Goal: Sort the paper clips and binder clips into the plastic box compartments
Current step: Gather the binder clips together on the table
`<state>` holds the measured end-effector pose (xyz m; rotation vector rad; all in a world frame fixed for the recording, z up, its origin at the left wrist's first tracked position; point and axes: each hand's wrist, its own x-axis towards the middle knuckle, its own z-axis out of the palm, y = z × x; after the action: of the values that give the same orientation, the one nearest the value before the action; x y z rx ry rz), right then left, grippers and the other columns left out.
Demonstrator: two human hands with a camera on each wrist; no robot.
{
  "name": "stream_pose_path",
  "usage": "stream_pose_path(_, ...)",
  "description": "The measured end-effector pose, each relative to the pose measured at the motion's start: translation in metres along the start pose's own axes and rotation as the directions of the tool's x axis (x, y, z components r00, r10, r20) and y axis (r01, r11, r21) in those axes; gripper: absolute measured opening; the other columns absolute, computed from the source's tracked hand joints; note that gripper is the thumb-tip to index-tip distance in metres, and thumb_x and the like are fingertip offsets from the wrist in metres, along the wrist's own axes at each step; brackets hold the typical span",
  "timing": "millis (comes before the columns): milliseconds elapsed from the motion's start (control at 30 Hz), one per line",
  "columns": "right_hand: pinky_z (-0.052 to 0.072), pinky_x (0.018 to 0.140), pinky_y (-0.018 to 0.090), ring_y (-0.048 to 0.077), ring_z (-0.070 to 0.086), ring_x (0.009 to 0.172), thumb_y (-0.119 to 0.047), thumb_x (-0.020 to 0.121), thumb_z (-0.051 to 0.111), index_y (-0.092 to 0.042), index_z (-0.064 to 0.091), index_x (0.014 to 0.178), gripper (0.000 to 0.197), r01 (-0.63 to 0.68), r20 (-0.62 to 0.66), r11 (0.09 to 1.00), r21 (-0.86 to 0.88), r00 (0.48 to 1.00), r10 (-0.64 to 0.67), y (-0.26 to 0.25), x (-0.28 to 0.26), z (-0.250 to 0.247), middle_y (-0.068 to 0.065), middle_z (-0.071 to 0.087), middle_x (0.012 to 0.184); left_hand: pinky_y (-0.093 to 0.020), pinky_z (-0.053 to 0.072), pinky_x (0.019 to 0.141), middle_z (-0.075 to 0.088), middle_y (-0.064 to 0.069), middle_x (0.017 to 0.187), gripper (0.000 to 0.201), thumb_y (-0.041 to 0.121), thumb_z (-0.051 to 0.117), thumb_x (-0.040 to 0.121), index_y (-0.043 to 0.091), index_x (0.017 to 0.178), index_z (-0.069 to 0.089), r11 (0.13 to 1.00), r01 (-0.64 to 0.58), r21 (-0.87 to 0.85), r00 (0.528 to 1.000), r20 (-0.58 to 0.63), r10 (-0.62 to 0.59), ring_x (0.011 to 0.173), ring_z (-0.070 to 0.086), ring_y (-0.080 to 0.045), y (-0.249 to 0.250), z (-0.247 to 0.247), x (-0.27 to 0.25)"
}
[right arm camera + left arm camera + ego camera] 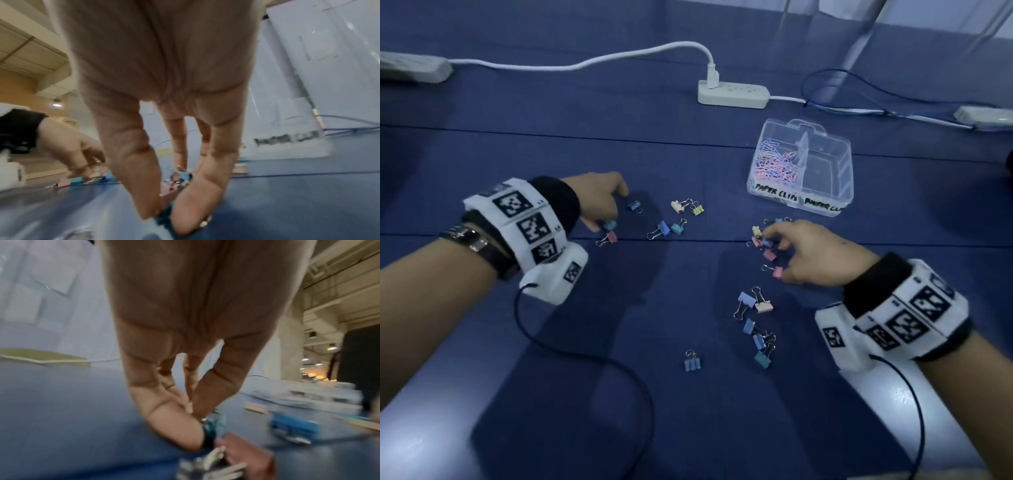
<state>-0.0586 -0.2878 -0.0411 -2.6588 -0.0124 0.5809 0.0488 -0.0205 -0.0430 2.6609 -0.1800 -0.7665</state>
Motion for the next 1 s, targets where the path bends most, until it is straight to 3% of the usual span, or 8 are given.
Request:
stream_pose_path(100,0.037,0.056,0.002,-0.009,0.052,0.067,0.005,0.073,0.063,-0.019,0.046,0.123,0.057,0.105,0.068,0.993,0.059,0.992,-0.108,-0.017,0.002,0.01,-0.001,0.047,0.097,-0.025,0.044,0.064,0.053,-0.008,0.108,0.046,-0.005,0.048,0.084,0.011,0.127,0.043,0.99,-0.139,0.012,0.989,0.06,0.139,0.077,0.053,-0.022,0.019,0.018,-0.013)
stream_pose_path(267,0.034,0.06,-0.005,-0.013,0.035,0.071,-0.014,0.076,0.068,-0.028,0.032,0.135,0.071,0.099,0.046,0.995,-0.021,0.994,-0.098,-0.013,-0.028,-0.003,-0.004,0.033,0.109,-0.028,0.041,0.081,0.043,-0.002,0.108,0.045,0.008,0.054,0.085,0.018,0.128,0.042,0.971,-0.186,0.15,0.982,0.015,0.186,0.085,0.049,-0.021,0.017,0.013,-0.041)
stream_pose_path(433,0.041,0.069,0.02,-0.001,0.043,0.074,-0.036,0.061,0.08,-0.035,0.03,0.109,0.069,0.046,0.245,0.994,-0.103,0.969,-0.02,-0.018,-0.071,0.01,-0.011,0.034,0.099,-0.038,0.049,0.088,0.048,0.005,0.102,0.062,0.053,0.072,0.063,0.028,0.106,0.037,0.966,-0.142,0.215,0.976,0.195,0.1,0.091,0.057,-0.02,0.005,0.031,-0.083)
stream_pose_path(533,0.037,0.064,0.023,0.006,0.042,0.072,-0.034,0.064,0.078,-0.031,0.026,0.096,0.061,0.105,0.304,0.987,-0.123,0.951,-0.063,-0.03,-0.07,0.029,-0.007,0.034,0.104,-0.036,0.048,0.09,0.043,0.013,0.106,0.083,0.077,0.062,0.036,0.034,0.099,0.029,0.959,-0.213,0.186,0.938,0.314,0.148,0.099,0.054,-0.011,0.018,0.051,-0.099)
stream_pose_path(667,0.04,0.071,0.032,0.022,0.044,0.085,-0.02,0.072,0.073,-0.024,0.027,0.089,0.049,0.171,0.279,0.976,-0.131,0.951,-0.13,-0.042,-0.052,0.04,-0.001,0.031,0.097,-0.03,0.044,0.077,0.037,0.007,0.102,0.07,0.057,0.077,0.055,0.026,0.095,0.028,0.91,-0.332,0.247,0.91,0.337,0.241,0.087,0.049,-0.014,0.047,0.075,-0.102)
stream_pose_path(767,0.043,0.084,0.043,0.027,0.047,0.095,-0.014,0.072,0.073,-0.027,0.028,0.082,0.048,0.189,0.236,0.978,-0.092,0.958,-0.163,-0.047,-0.031,0.037,0.002,0.035,0.098,-0.032,0.046,0.083,0.036,0.0,0.102,0.054,0.043,0.073,0.069,0.021,0.097,0.033,0.881,-0.381,0.282,0.911,0.278,0.305,0.095,0.052,-0.023,0.061,0.079,-0.085)
stream_pose_path(900,0.04,0.08,0.035,0.024,0.047,0.093,-0.018,0.067,0.077,-0.022,0.035,0.091,0.049,0.141,0.015,0.989,-0.047,0.99,-0.14,-0.036,-0.012,0.016,0.002,0.04,0.097,-0.037,0.046,0.083,0.042,-0.009,0.114,0.052,0.042,0.07,0.074,0.014,0.106,0.04,0.865,-0.312,0.393,0.949,0.082,0.305,0.1,0.055,-0.031,0.058,0.058,-0.071)
stream_pose_path(1000,0.042,0.088,0.037,0.025,0.049,0.102,-0.025,0.056,0.084,-0.026,0.038,0.111,0.072,0.024,-0.086,0.998,-0.053,0.996,-0.028,-0.017,-0.015,-0.005,0.002,0.038,0.109,-0.042,0.049,0.086,0.037,-0.005,0.109,0.066,0.043,0.073,0.068,0.017,0.116,0.036,0.877,-0.202,0.437,0.978,0.046,0.203,0.095,0.057,-0.031,0.039,0.038,-0.076)
